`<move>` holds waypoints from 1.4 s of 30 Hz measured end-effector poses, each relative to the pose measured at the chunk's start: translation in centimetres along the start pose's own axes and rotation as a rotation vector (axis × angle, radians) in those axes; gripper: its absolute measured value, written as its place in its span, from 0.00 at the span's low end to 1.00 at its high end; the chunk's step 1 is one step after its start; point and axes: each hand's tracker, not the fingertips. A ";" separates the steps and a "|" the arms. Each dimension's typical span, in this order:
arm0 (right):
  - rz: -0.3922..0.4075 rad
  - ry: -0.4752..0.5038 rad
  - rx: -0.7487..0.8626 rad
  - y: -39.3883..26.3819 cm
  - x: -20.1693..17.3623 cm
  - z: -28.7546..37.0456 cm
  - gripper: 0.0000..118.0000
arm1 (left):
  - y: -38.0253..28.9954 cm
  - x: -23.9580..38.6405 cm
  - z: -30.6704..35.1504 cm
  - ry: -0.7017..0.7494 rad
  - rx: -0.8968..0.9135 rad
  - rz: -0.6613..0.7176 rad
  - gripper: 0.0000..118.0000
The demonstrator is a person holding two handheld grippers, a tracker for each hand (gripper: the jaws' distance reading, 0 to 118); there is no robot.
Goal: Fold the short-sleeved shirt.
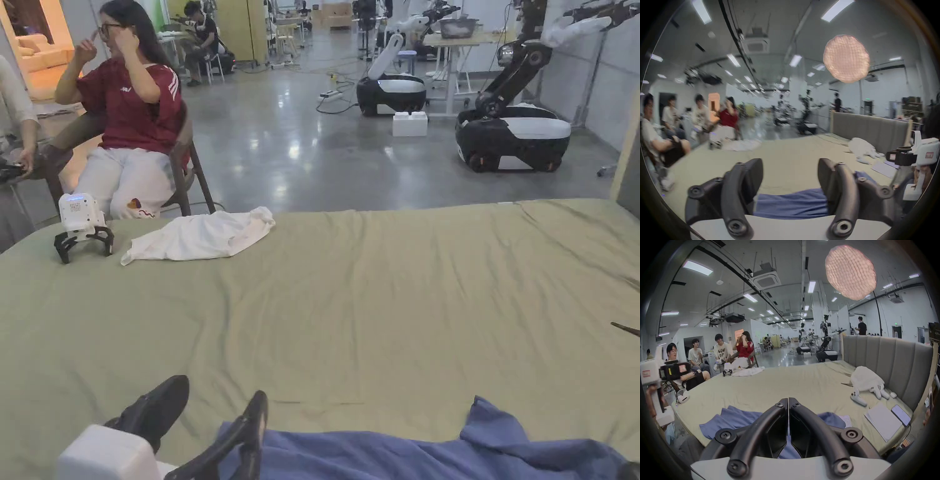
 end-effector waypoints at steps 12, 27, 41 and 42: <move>0.019 0.021 0.003 0.4 -0.9 -0.9 0.00 | -1.6 -2.6 4.1 0.165 -0.052 0.034 0.00; -0.038 -0.025 -0.138 -3.2 2.1 -1.0 0.00 | -12.5 -8.5 -18.2 -0.013 -0.603 0.340 0.59; -0.072 -0.168 -0.318 -6.4 6.6 -2.3 0.00 | -21.4 -6.4 -32.4 0.066 -0.871 0.177 0.02; -0.074 -0.164 -0.327 -6.3 6.8 -3.1 0.00 | -21.7 -5.8 -32.4 0.081 -0.886 0.138 0.02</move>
